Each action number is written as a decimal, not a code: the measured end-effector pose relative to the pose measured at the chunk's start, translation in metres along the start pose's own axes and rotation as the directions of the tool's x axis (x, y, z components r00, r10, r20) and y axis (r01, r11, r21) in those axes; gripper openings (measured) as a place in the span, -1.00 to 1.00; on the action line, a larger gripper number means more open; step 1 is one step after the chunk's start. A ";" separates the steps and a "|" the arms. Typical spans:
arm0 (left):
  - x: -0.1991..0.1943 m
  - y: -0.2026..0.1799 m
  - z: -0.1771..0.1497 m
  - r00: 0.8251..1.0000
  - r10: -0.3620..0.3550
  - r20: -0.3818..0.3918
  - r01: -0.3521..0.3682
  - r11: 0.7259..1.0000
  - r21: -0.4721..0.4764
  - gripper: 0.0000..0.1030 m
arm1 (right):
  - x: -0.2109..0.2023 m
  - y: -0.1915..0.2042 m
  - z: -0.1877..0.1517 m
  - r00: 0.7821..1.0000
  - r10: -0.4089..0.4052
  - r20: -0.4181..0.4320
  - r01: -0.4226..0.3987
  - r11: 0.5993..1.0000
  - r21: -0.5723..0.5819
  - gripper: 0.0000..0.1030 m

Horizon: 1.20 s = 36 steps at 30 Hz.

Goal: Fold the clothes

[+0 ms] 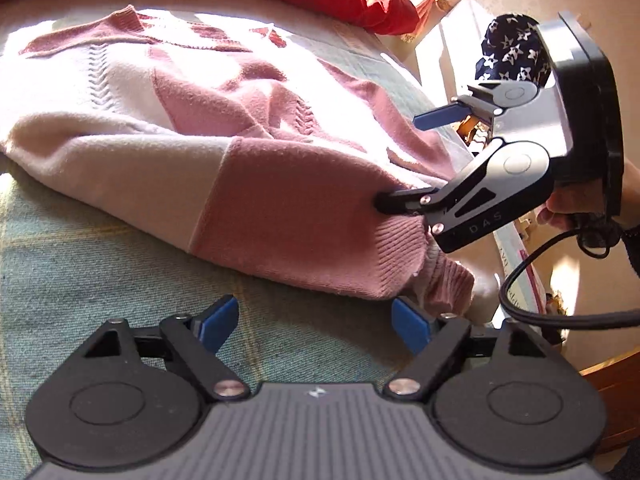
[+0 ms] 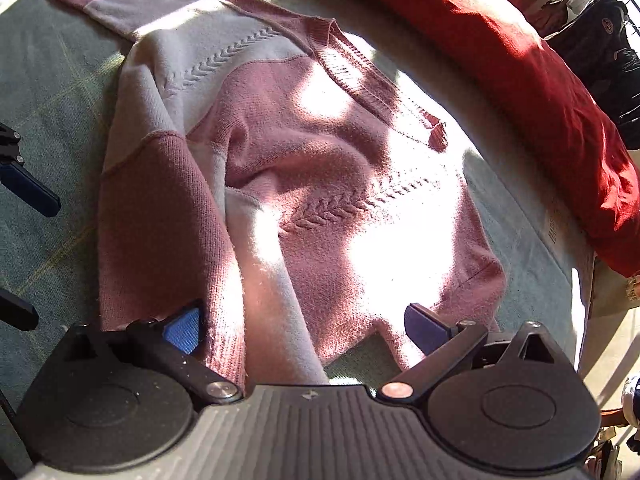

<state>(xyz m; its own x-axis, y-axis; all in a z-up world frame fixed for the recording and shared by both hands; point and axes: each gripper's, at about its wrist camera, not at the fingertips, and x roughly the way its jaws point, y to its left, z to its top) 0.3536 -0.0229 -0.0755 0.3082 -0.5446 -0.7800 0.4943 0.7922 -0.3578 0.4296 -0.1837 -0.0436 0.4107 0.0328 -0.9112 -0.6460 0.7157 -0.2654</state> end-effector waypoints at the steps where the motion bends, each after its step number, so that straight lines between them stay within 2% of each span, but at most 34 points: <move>1: 0.006 -0.011 0.001 0.999 0.033 -0.007 -0.033 0.996 0.087 0.39 | 0.000 -0.003 -0.001 1.000 0.012 0.004 -0.012 1.000 0.005 1.00; 2: 0.012 -0.022 0.001 0.998 0.067 -0.010 -0.064 0.983 0.173 0.35 | 0.000 -0.005 -0.002 1.000 0.023 0.008 -0.024 1.000 0.009 1.00; 3: 0.016 -0.032 -0.001 0.995 0.104 -0.004 -0.099 0.959 0.267 0.34 | 0.000 -0.008 -0.003 0.999 0.035 0.011 -0.035 0.999 0.015 1.00; 4: 0.018 -0.043 -0.007 0.990 0.142 0.015 -0.137 0.920 0.367 0.34 | 0.002 -0.011 -0.004 0.999 0.047 0.013 -0.047 0.999 0.023 1.00; 6: 0.021 -0.062 -0.017 0.976 0.205 0.067 -0.208 0.811 0.547 0.32 | 0.003 -0.015 -0.004 0.997 0.072 0.019 -0.072 0.997 0.039 1.00; 8: 0.026 -0.075 -0.026 0.965 0.227 0.131 -0.255 0.696 0.671 0.32 | 0.003 -0.018 -0.005 0.995 0.098 0.026 -0.100 0.994 0.054 1.00; 11: 0.036 -0.087 -0.034 0.955 0.219 0.200 -0.289 0.544 0.788 0.32 | 0.001 -0.019 -0.008 0.990 0.136 0.033 -0.138 0.988 0.069 1.00; 13: 0.042 -0.090 -0.036 0.951 0.209 0.228 -0.303 0.472 0.828 0.32 | -0.003 -0.019 -0.011 0.985 0.169 0.038 -0.171 0.981 0.087 1.00; 15: 0.045 -0.093 -0.036 0.948 0.200 0.249 -0.312 0.419 0.853 0.31 | -0.010 -0.021 -0.016 0.981 0.189 0.049 -0.193 0.976 0.103 1.00; 17: 0.043 -0.092 -0.036 0.946 0.197 0.257 -0.316 0.394 0.863 0.27 | -0.018 -0.023 -0.020 0.976 0.208 0.060 -0.214 0.970 0.118 1.00; 21: 0.037 -0.087 -0.038 0.941 0.202 0.272 -0.328 0.346 0.879 -0.10 | -0.031 -0.035 -0.033 0.965 0.249 0.089 -0.262 0.944 0.199 1.00; 22: 0.036 -0.085 -0.039 0.941 0.202 0.272 -0.327 0.328 0.886 -0.13 | -0.033 -0.037 -0.037 0.963 0.254 0.091 -0.268 0.938 0.220 1.00; 24: 0.037 -0.085 -0.043 0.945 0.196 0.264 -0.311 0.274 0.910 -0.22 | -0.035 -0.043 -0.044 0.962 0.253 0.099 -0.271 0.925 0.268 1.00; 25: 0.038 -0.086 -0.045 0.949 0.187 0.256 -0.297 0.246 0.922 -0.32 | -0.035 -0.045 -0.047 0.962 0.252 0.102 -0.271 0.919 0.287 1.00; 26: 0.039 -0.087 -0.046 0.953 0.176 0.247 -0.284 0.226 0.932 -0.51 | -0.034 -0.048 -0.050 0.962 0.251 0.103 -0.271 0.913 0.305 1.00; 27: 0.040 -0.088 -0.047 0.957 0.165 0.238 -0.271 0.215 0.938 -0.70 | -0.034 -0.050 -0.053 0.962 0.250 0.105 -0.271 0.907 0.324 1.00; 28: 0.040 -0.090 -0.047 0.961 0.153 0.229 -0.258 0.203 0.945 -0.80 | -0.034 -0.051 -0.055 0.963 0.249 0.104 -0.269 0.905 0.330 1.00; 29: 0.039 -0.091 -0.047 0.964 0.145 0.222 -0.249 0.202 0.947 -0.87 | -0.035 -0.051 -0.057 0.964 0.247 0.102 -0.267 0.905 0.332 1.00; 32: 0.027 -0.090 -0.046 0.966 0.142 0.216 -0.244 0.225 0.943 -0.91 | -0.036 -0.052 -0.064 0.965 0.243 0.096 -0.261 0.904 0.338 1.00; 36: 0.003 -0.085 -0.030 0.960 0.172 0.221 -0.265 0.298 0.917 -0.92 | -0.038 -0.053 -0.072 0.968 0.236 0.089 -0.253 0.903 0.347 1.00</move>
<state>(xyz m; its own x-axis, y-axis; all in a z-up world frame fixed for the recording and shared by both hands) 0.2884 -0.0838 -0.0627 0.5607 -0.4476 -0.6966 0.8111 0.1275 0.5709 0.4019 -0.2731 -0.0174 0.3017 0.2629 -0.9164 -0.4638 0.8803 0.0998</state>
